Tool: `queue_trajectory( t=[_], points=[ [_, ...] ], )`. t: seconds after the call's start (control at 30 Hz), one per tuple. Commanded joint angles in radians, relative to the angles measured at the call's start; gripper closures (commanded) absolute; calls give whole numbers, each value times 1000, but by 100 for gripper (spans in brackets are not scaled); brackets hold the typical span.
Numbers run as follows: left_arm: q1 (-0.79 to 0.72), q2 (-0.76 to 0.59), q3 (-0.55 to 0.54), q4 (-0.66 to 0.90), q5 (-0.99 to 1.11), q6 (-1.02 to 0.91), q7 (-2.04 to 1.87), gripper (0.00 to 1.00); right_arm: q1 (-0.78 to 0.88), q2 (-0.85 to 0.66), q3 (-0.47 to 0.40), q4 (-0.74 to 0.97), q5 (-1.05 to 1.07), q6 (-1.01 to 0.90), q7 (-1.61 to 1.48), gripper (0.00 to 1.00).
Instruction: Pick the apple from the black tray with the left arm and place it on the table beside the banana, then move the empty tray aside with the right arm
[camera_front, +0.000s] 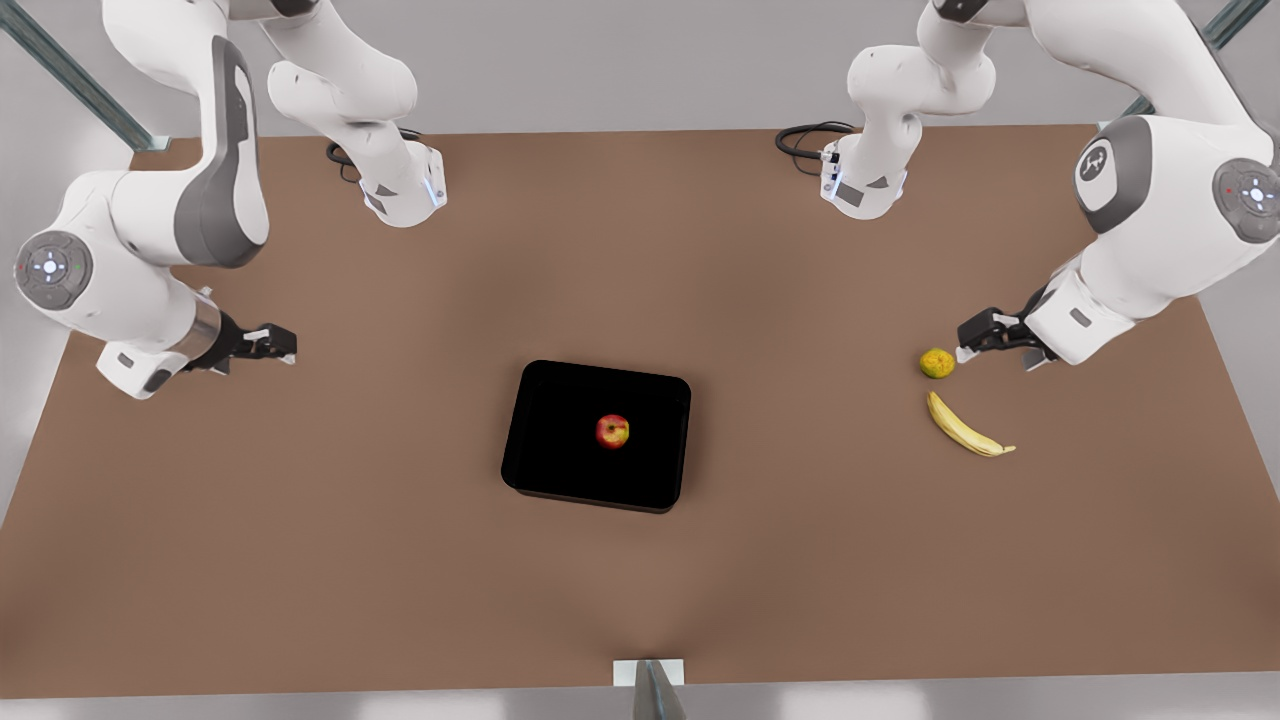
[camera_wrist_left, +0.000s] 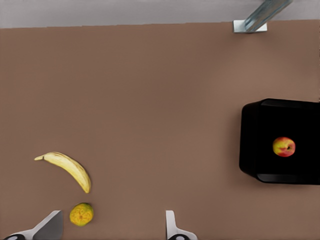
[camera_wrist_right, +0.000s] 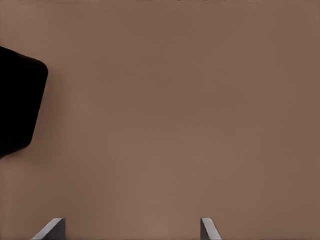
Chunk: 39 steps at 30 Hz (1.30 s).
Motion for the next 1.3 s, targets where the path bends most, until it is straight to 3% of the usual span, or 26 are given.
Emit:
queue_trajectory(
  t=[0.0, 0.1, 0.17, 0.37, 0.63, 0.67, 0.87, 1.27],
  points=[
    [-6, 0, 0, -9, 7, 33, 10, 0, -18, -1, -1, 4, 0, 18, 32, 0],
    [-127, 10, 0, -5, 35, 39, -45, 0, -18, -1, -1, 4, 0, 16, 34, 0],
    [-348, 37, 1, 23, 116, 77, -64, 0, -18, 0, 0, 4, 0, 16, 34, 0],
    [-660, 237, -5, 68, 130, 179, -453, 0, -18, 0, -1, 4, 0, 16, 32, 0],
    [-735, 419, -2, 81, 139, 407, -805, 0, -19, 0, -1, 4, 0, 15, 32, 0],
    [-759, 453, -3, 97, 220, 412, -867, 0, -19, -1, -1, 4, 0, 15, 32, 0],
    [-755, 576, 58, 181, 237, 505, -737, 0, -18, 0, -1, 4, 0, 15, 34, 0],
    [-756, 766, 43, 265, 223, 602, -763, 0, -18, 0, -1, 4, -6, 16, 34, 0]
  ],
)
